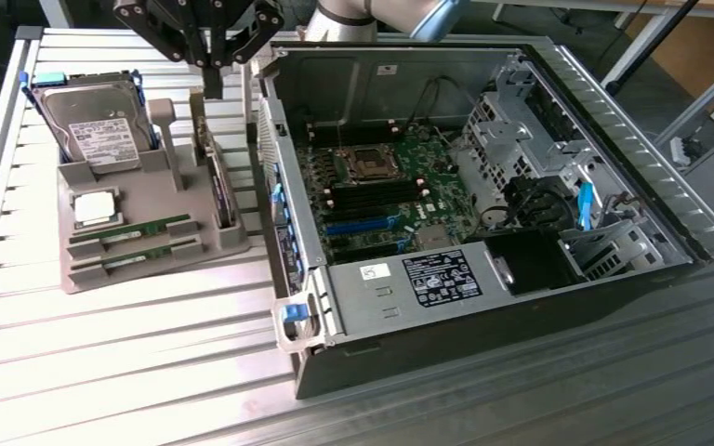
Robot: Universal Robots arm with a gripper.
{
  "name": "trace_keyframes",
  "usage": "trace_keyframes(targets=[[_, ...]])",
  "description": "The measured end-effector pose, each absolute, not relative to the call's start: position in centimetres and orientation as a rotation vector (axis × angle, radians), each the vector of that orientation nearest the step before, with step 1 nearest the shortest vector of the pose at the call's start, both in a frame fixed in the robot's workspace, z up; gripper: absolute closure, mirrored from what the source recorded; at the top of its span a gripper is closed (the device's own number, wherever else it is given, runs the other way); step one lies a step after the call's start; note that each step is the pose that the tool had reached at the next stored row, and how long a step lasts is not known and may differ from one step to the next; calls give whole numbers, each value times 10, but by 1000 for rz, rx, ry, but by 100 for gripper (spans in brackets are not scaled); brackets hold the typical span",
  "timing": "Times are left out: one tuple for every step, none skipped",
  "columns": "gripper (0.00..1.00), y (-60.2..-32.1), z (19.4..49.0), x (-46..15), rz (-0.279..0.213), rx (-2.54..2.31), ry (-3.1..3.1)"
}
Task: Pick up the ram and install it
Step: 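Reach for the ram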
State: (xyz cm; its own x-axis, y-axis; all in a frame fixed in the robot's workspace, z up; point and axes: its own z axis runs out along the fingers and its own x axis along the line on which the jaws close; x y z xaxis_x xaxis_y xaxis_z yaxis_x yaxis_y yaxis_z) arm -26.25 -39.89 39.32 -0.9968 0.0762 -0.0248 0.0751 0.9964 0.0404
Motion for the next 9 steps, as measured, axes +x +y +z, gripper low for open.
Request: trace_keyframes(targets=[[91, -399, 393, -265, 61, 118, 3113], [91, -399, 393, -267, 61, 118, 3112], [91, -399, 393, -269, 61, 118, 3112], [91, -399, 393, -271, 61, 118, 3112], [91, -399, 393, -273, 61, 118, 3112], [91, -399, 393, -276, 61, 118, 3112], [91, -399, 393, -277, 61, 118, 3112], [91, -399, 393, -279, 61, 118, 3112], [91, -399, 393, -282, 61, 118, 3112]])
